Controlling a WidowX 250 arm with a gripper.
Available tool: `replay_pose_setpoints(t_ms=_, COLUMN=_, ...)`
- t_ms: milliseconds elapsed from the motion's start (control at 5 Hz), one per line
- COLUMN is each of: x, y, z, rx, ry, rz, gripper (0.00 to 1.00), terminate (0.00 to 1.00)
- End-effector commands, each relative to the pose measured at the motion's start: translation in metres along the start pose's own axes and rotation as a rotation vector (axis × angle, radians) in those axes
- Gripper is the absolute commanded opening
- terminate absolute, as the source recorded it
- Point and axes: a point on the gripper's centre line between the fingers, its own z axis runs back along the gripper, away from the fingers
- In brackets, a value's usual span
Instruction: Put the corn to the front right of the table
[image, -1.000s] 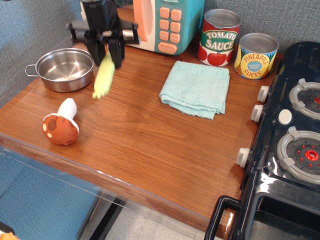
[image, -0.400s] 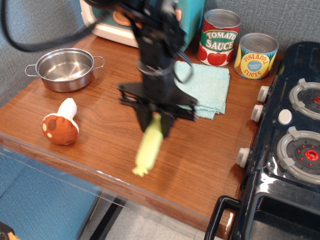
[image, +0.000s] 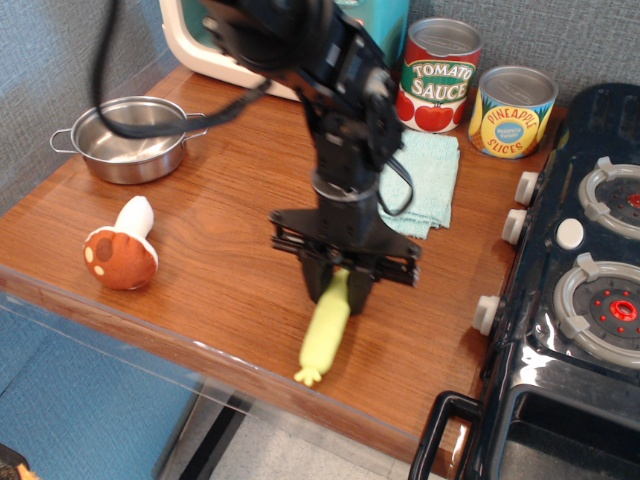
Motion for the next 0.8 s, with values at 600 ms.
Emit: replay_pose_setpoints(t_ms=600, x=-0.011, y=-0.012, z=0.075, rx=0.013, ry=-0.119, rz=-0.098, gripper=1.00, terminate=0.00)
